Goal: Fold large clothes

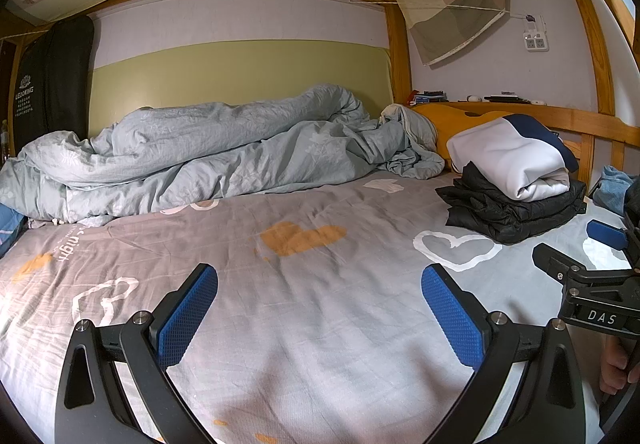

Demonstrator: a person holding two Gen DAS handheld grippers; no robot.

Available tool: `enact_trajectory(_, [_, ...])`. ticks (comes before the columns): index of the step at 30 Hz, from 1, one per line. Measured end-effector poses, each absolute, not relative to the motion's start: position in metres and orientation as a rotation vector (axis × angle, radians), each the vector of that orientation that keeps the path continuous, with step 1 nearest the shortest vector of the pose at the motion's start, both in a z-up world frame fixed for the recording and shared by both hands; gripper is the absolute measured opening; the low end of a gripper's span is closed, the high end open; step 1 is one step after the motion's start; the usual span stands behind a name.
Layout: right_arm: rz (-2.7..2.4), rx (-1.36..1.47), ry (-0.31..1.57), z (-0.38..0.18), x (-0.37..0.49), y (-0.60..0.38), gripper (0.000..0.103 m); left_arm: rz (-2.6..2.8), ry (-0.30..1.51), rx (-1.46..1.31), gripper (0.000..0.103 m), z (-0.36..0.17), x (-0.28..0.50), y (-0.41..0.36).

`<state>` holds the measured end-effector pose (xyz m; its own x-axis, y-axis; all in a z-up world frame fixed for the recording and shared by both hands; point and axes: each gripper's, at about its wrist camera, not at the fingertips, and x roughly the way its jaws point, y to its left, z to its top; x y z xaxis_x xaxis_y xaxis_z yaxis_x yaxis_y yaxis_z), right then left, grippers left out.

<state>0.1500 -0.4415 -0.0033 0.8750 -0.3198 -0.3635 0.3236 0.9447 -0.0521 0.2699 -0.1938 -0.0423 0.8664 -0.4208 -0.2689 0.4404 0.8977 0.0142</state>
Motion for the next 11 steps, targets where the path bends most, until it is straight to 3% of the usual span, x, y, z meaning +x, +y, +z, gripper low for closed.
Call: enact_trajectory(11, [-0.335,0.011,0.378,-0.0033,0.1504,-0.4422,0.102,-0.451,0.262,0.078,0.103,-0.0421,0.2697,-0.1938])
